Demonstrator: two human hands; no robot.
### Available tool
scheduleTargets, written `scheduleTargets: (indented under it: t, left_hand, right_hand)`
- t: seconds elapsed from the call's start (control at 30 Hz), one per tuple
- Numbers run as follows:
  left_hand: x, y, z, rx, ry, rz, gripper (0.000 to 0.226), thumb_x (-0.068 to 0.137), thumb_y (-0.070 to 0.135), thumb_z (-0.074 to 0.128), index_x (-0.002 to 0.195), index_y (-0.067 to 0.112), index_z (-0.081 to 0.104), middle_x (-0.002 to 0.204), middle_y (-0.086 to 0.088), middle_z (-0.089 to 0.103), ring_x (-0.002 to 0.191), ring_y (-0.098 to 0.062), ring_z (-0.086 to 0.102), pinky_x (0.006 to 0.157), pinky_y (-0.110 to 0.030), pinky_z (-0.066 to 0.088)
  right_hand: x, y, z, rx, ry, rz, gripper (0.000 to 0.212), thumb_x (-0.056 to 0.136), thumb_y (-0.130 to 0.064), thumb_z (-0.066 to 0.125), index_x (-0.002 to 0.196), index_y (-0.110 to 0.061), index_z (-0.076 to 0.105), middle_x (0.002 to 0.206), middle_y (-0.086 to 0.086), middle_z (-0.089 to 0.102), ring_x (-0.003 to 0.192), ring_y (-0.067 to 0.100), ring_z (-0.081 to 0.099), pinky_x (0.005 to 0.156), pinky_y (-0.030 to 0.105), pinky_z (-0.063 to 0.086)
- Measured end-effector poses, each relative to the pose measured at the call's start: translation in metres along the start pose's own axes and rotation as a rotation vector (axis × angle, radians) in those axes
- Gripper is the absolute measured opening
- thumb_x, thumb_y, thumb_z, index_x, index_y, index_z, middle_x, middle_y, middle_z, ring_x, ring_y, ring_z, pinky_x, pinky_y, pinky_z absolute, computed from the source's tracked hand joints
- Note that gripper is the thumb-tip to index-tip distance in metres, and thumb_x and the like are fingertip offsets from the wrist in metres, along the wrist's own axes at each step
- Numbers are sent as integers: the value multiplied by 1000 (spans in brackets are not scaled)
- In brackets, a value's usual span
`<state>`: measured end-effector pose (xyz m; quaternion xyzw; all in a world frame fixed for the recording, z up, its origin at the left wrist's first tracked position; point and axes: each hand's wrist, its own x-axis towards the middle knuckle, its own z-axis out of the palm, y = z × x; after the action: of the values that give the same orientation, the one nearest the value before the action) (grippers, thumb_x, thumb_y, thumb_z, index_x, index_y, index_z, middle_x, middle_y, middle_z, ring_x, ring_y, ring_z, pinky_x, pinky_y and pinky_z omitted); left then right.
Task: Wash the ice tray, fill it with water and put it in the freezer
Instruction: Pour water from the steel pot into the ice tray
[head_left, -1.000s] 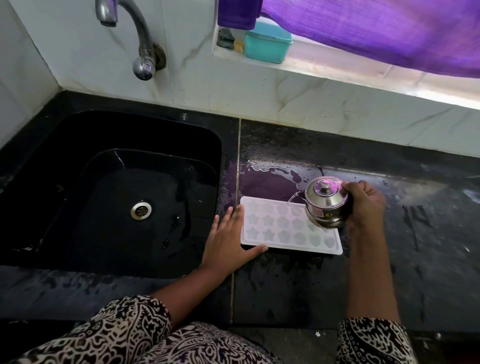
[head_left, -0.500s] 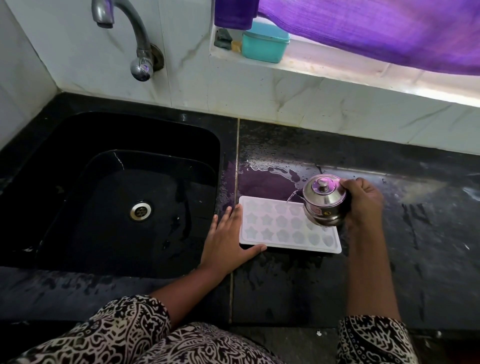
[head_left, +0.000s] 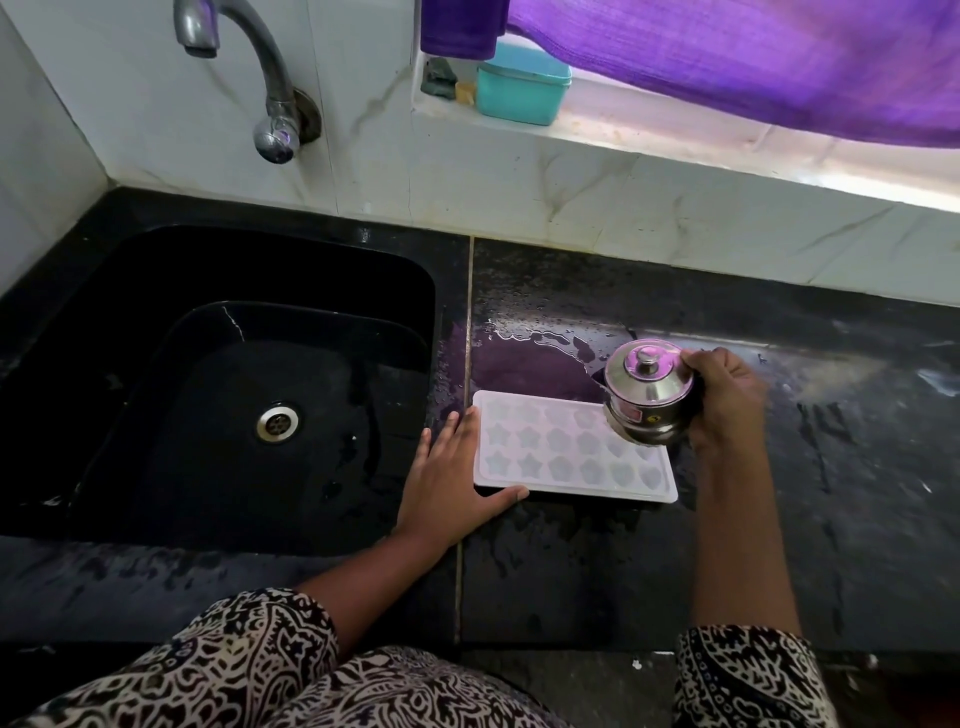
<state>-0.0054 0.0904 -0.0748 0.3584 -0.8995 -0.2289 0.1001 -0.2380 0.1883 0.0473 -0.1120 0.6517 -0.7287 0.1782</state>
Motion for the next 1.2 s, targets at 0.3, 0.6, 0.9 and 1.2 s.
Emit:
scheduleTargets:
  t: [0.3, 0.6, 0.9, 1.2]
  left_hand:
    - [0, 1, -1, -14, -7, -1, 114, 69, 85, 35, 154, 17, 2, 162, 6, 11, 148, -9, 1, 116, -30, -7]
    - [0, -1, 2, -2, 1, 5, 115, 67, 87, 29, 154, 17, 3, 162, 6, 12, 148, -9, 2, 117, -32, -5]
    - [0, -1, 1, -21, -1, 3, 118, 64, 89, 28, 154, 17, 4, 161, 5, 13, 148, -8, 2, 118, -32, -4]
    - [-1, 1, 0, -15, 3, -9, 117, 65, 89, 32, 154, 18, 4, 161, 6, 12, 148, -7, 3, 116, -28, -5]
  right_hand:
    - [0, 9, -2, 89, 9, 31, 33, 82, 3, 54, 56, -14, 43, 43, -7, 48, 43, 8, 42, 45, 16, 38]
    - [8, 5, -17, 239, 56, 8, 44, 80, 3, 53, 43, -19, 52, 46, -7, 51, 48, 10, 45, 51, 21, 37]
    - [15, 6, -30, 160, 39, -14, 47, 80, 4, 54, 39, -19, 50, 43, -8, 50, 43, 8, 42, 50, 22, 36]
    - [19, 3, -38, 33, 15, 0, 43, 79, 2, 59, 44, -19, 46, 42, -8, 49, 41, 7, 43, 45, 18, 38]
